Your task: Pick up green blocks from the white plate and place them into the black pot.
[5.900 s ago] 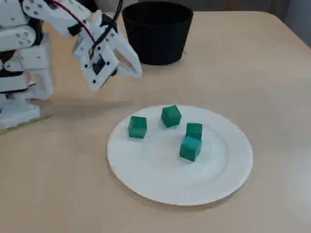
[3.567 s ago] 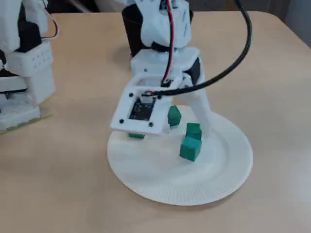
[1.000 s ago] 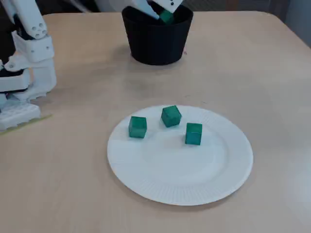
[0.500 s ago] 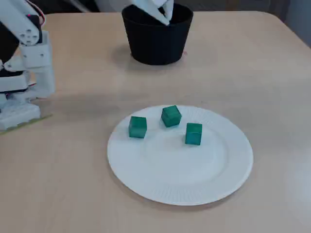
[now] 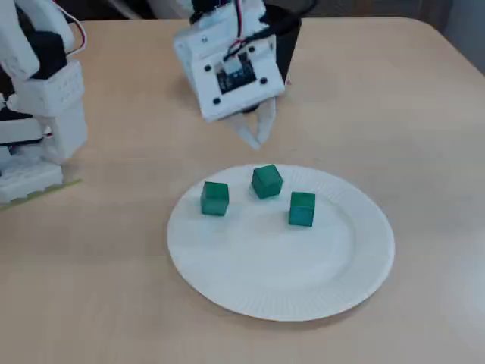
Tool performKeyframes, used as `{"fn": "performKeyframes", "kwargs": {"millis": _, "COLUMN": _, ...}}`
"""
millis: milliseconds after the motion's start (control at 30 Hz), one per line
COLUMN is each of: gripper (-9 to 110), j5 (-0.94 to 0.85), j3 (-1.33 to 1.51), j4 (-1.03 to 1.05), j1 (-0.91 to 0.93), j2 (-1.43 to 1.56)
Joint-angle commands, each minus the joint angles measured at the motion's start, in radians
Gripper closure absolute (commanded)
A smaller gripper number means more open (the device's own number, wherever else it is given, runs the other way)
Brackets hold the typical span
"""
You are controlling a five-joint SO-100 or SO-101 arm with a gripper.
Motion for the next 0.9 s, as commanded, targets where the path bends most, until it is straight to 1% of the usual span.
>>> {"fn": "performKeyframes", "kwargs": {"millis": 0, "gripper": 104, "j5": -0.009, "j3": -0.064, "j4": -0.015, "j1": -0.002, "j2": -0.029}}
{"fn": "performKeyframes", "kwargs": {"millis": 200, "gripper": 103, "j5": 0.034, "j3": -0.186, "j4": -0.012, "j1": -0.008, "j2": -0.166}}
{"fn": "performKeyframes", "kwargs": {"millis": 267, "gripper": 94, "j5": 0.035, "j3": -0.219, "j4": -0.003, "j1": -0.014, "j2": -0.207}}
{"fn": "performKeyframes", "kwargs": {"millis": 367, "gripper": 85, "j5": 0.044, "j3": -0.229, "j4": -0.005, "j1": -0.011, "j2": -0.225}}
{"fn": "performKeyframes", "kwargs": {"millis": 467, "gripper": 81, "j5": 0.061, "j3": -0.236, "j4": -0.002, "j1": -0.009, "j2": -0.232}}
{"fn": "performKeyframes", "kwargs": {"millis": 733, "gripper": 79, "j5": 0.12, "j3": -0.313, "j4": 0.034, "j1": -0.012, "j2": -0.359}}
{"fn": "performKeyframes", "kwargs": {"millis": 867, "gripper": 79, "j5": 0.121, "j3": -0.351, "j4": 0.048, "j1": -0.008, "j2": -0.431}}
